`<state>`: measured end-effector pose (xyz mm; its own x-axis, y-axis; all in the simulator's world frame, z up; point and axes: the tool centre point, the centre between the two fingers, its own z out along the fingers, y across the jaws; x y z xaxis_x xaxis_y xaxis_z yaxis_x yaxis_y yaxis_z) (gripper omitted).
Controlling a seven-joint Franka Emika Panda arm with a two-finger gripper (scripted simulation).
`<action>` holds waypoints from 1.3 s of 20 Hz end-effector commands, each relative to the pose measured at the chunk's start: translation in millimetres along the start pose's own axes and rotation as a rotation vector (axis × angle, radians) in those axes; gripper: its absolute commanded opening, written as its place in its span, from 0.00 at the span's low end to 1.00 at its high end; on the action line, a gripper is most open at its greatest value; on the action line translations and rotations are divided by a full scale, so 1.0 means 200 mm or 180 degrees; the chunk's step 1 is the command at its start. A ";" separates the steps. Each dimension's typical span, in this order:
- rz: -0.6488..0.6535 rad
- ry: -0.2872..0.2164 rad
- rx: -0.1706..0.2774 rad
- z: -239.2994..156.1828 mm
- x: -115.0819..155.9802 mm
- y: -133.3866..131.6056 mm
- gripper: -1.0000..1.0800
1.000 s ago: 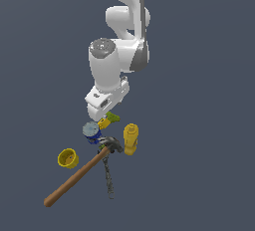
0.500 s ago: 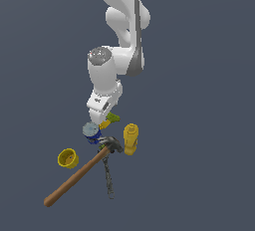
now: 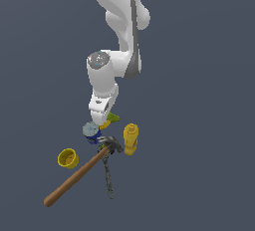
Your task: Pick up a designated object from a clutter of objects.
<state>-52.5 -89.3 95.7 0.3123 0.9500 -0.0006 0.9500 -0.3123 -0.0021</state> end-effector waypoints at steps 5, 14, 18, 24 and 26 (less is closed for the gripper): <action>-0.0106 0.0002 -0.0007 0.02 -0.01 -0.01 0.96; -0.0098 0.0001 -0.0006 0.09 -0.01 -0.01 0.96; -0.0102 0.0001 -0.0006 0.19 -0.01 -0.01 0.96; -0.0106 0.0002 -0.0007 0.27 -0.01 -0.01 0.96; -0.0106 0.0002 -0.0007 0.27 -0.01 -0.01 0.96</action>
<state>-46.0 -87.6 60.0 0.2705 0.9627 0.0042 0.9622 -0.2705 0.0304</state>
